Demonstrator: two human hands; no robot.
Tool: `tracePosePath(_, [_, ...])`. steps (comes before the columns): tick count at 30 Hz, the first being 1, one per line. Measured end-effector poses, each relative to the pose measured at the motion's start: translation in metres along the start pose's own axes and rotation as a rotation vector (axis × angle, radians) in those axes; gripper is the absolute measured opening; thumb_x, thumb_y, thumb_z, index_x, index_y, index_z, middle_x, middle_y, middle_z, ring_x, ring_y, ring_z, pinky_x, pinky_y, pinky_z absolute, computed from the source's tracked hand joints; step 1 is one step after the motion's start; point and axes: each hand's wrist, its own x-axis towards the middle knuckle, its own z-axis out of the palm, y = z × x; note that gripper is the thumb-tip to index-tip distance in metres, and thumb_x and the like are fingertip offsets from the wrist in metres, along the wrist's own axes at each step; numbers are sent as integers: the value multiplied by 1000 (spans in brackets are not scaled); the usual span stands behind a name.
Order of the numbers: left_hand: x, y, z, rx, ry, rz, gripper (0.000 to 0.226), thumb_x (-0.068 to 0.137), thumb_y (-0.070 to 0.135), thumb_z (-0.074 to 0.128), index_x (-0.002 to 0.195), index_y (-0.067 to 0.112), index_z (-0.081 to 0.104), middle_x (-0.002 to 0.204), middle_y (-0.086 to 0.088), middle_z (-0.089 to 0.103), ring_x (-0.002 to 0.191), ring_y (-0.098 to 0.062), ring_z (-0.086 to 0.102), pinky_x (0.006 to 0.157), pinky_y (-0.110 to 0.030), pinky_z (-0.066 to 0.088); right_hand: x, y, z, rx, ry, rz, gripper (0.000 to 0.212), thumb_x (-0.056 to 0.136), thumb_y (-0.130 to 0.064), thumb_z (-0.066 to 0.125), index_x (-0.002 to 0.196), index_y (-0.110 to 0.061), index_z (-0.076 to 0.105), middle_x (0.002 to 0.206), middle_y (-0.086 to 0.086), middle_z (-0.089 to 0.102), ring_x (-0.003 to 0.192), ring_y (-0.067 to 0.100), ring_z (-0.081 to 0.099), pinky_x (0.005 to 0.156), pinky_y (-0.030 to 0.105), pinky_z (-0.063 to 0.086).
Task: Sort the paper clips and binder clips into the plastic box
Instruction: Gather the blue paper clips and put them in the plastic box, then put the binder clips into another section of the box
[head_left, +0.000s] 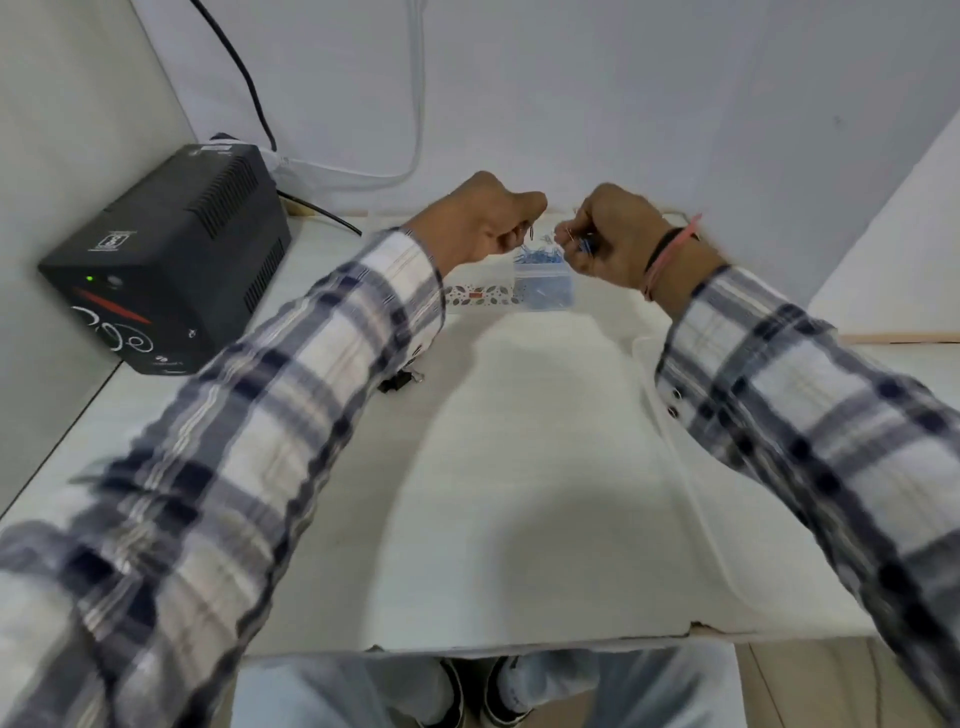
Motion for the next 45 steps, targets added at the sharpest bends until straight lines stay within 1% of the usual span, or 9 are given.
tracePosePath(4, [34, 8, 15, 111, 34, -42, 10, 90, -3, 64, 82, 0, 59, 85, -15, 60, 60, -19, 55, 56, -23, 53, 25, -25, 3, -30, 2, 52, 16, 91, 3, 34, 93, 0, 50, 93, 13, 51, 74, 26, 54, 70, 39, 60])
tracePosePath(8, [41, 12, 22, 153, -42, -108, 31, 97, 4, 61, 125, -8, 55, 117, -27, 60, 77, -35, 68, 80, -40, 63, 31, -36, -1, -178, -49, 120, 49, 97, -8, 38, 139, 17, 34, 138, 36, 44, 120, 51, 52, 106, 63, 42])
tracePosePath(13, [30, 14, 11, 120, -18, -79, 34, 98, 4, 59, 129, -11, 55, 117, -31, 65, 83, -38, 71, 81, -42, 64, 22, -39, -8, -44, -83, 85, 56, 95, -3, 35, 146, 18, 27, 151, 41, 32, 142, 54, 32, 105, 69, 37])
tracePosePath(17, [3, 9, -14, 93, 67, 7, 30, 94, 3, 61, 120, -11, 57, 110, -30, 70, 74, -35, 70, 70, -41, 66, -4, -31, -7, -64, -58, -46, 31, 94, 4, 38, 116, 14, 58, 109, 32, 65, 102, 43, 68, 80, 48, 63])
tracePosePath(22, [-46, -19, -64, 237, 231, 59, 22, 96, 9, 60, 112, -6, 64, 98, -18, 75, 63, -25, 69, 55, -31, 60, -38, 7, 9, -396, -154, -166, 13, 91, 1, 59, 100, 8, 67, 85, 20, 69, 70, 28, 67, 65, 34, 63])
tracePosePath(29, [-109, -97, -123, 689, 413, -58, 12, 89, 11, 53, 87, 4, 62, 85, -14, 66, 68, -30, 63, 60, -36, 53, -68, 84, 67, -918, -329, -332, 35, 88, -22, 75, 117, -4, 68, 106, 10, 67, 87, 23, 68, 75, 33, 61])
tracePosePath(33, [-114, -137, -127, 671, 366, -144, 40, 97, 23, 56, 131, 4, 59, 132, -17, 57, 104, -37, 64, 88, -40, 56, -69, 106, 97, -1178, -371, -484, 71, 89, -48, 69, 147, -14, 48, 144, 9, 54, 132, 28, 50, 108, 37, 40])
tracePosePath(37, [-110, -151, -115, 463, 274, -92, 21, 92, 15, 56, 97, -1, 67, 94, -19, 61, 64, -25, 51, 58, -33, 49, -67, 113, 111, -1240, -381, -541, 52, 85, -51, 69, 127, -21, 62, 118, 9, 64, 116, 32, 56, 101, 40, 41])
tracePosePath(45, [-119, -143, -74, 344, 108, -15, 20, 92, 7, 62, 106, 16, 71, 77, -6, 69, 62, -19, 61, 65, -28, 54, -79, 101, 69, -1143, -391, -463, 33, 76, -28, 81, 106, -19, 71, 106, 1, 68, 89, 19, 63, 83, 35, 53])
